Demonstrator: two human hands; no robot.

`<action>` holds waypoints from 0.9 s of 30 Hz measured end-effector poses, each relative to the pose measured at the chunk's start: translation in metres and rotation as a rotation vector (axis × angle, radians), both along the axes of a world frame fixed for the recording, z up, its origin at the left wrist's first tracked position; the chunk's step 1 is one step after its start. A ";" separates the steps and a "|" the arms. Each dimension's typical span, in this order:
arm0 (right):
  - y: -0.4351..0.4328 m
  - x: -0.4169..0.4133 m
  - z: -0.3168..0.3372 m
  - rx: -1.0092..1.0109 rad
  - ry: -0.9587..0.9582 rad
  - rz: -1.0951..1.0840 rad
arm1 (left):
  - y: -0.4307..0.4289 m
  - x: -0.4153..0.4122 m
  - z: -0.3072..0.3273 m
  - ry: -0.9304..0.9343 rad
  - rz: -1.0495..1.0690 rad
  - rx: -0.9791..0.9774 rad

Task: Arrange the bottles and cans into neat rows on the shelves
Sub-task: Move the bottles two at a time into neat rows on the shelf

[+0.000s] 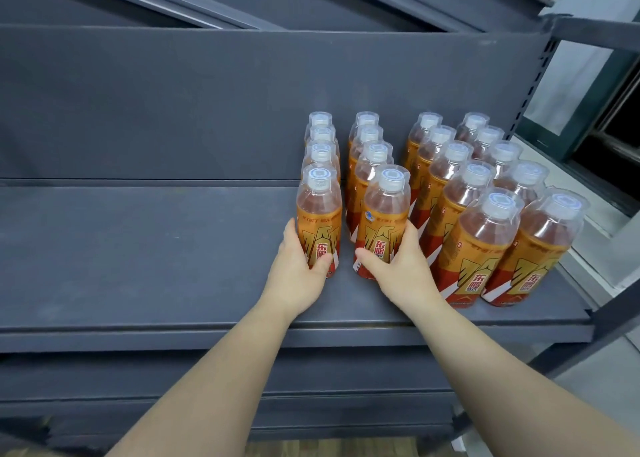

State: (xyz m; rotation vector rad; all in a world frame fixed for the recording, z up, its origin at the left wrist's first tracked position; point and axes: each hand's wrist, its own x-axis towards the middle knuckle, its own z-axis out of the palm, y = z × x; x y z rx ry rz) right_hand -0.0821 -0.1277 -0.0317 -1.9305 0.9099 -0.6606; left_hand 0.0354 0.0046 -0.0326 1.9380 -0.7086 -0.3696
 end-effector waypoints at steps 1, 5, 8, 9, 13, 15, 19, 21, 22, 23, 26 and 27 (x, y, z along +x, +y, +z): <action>0.003 0.003 0.000 -0.023 0.011 -0.035 | -0.002 -0.001 0.000 -0.005 0.011 0.003; 0.004 0.012 -0.002 -0.081 0.048 -0.125 | -0.010 -0.004 0.003 -0.043 0.088 0.038; 0.000 0.015 -0.003 -0.060 0.036 -0.118 | -0.015 -0.002 0.005 -0.051 0.110 0.063; -0.001 0.016 -0.003 -0.055 0.035 -0.110 | -0.015 -0.001 0.005 -0.049 0.107 0.067; -0.004 0.017 -0.001 -0.030 0.031 -0.073 | -0.017 0.002 0.005 -0.052 0.100 0.067; -0.005 0.018 -0.001 -0.022 0.032 -0.055 | -0.018 0.003 0.004 -0.052 0.094 0.074; -0.006 0.017 -0.001 -0.020 0.032 -0.043 | -0.018 0.005 0.004 -0.046 0.082 0.077; -0.006 0.017 -0.001 -0.020 0.038 -0.040 | -0.017 0.004 0.004 -0.053 0.079 0.083; -0.005 0.017 0.000 -0.019 0.037 -0.039 | -0.017 0.004 0.003 -0.056 0.080 0.084; -0.005 0.017 0.000 -0.017 0.035 -0.039 | -0.017 0.004 0.003 -0.059 0.081 0.085; -0.004 0.020 0.000 -0.007 0.012 -0.057 | -0.016 0.003 0.002 -0.058 0.085 0.086; -0.004 0.020 -0.001 -0.008 0.006 -0.063 | -0.016 0.003 0.002 -0.059 0.085 0.086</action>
